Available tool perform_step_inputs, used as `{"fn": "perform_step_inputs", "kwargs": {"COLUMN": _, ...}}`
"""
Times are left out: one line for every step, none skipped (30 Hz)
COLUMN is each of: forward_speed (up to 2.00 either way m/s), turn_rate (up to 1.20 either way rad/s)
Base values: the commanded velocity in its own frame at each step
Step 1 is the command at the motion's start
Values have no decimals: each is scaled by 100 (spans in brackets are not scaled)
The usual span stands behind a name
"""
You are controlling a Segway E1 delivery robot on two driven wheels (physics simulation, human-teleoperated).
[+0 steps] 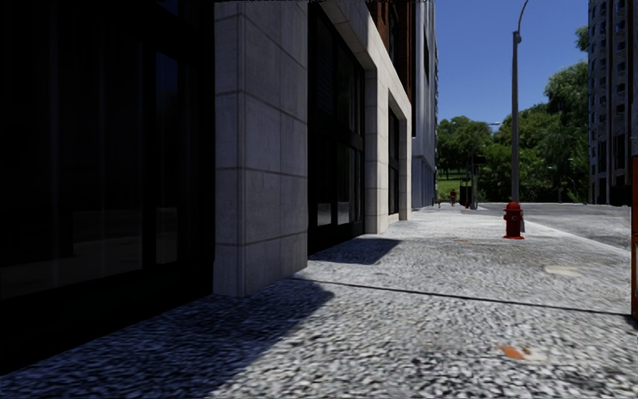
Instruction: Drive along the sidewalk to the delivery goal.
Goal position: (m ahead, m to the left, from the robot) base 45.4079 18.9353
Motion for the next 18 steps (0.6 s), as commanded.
{"fn": "perform_step_inputs", "kwargs": {"forward_speed": 171, "turn_rate": -57}}
{"fn": "perform_step_inputs", "kwargs": {"forward_speed": 170, "turn_rate": -57}}
{"fn": "perform_step_inputs", "kwargs": {"forward_speed": 168, "turn_rate": -57}}
{"fn": "perform_step_inputs", "kwargs": {"forward_speed": 168, "turn_rate": -57}}
{"fn": "perform_step_inputs", "kwargs": {"forward_speed": 168, "turn_rate": -57}}
{"fn": "perform_step_inputs", "kwargs": {"forward_speed": 168, "turn_rate": -57}}
{"fn": "perform_step_inputs", "kwargs": {"forward_speed": 167, "turn_rate": -57}}
{"fn": "perform_step_inputs", "kwargs": {"forward_speed": 167, "turn_rate": -57}}
{"fn": "perform_step_inputs", "kwargs": {"forward_speed": 167, "turn_rate": -57}}
{"fn": "perform_step_inputs", "kwargs": {"forward_speed": 167, "turn_rate": -57}}
{"fn": "perform_step_inputs", "kwargs": {"forward_speed": 167, "turn_rate": -57}}
{"fn": "perform_step_inputs", "kwargs": {"forward_speed": 167, "turn_rate": -56}}
{"fn": "perform_step_inputs", "kwargs": {"forward_speed": 167, "turn_rate": -56}}
{"fn": "perform_step_inputs", "kwargs": {"forward_speed": 167, "turn_rate": -55}}
{"fn": "perform_step_inputs", "kwargs": {"forward_speed": 167, "turn_rate": -55}}
{"fn": "perform_step_inputs", "kwargs": {"forward_speed": 167, "turn_rate": -55}}
{"fn": "perform_step_inputs", "kwargs": {"forward_speed": 167, "turn_rate": -55}}
{"fn": "perform_step_inputs", "kwargs": {"forward_speed": 167, "turn_rate": -55}}
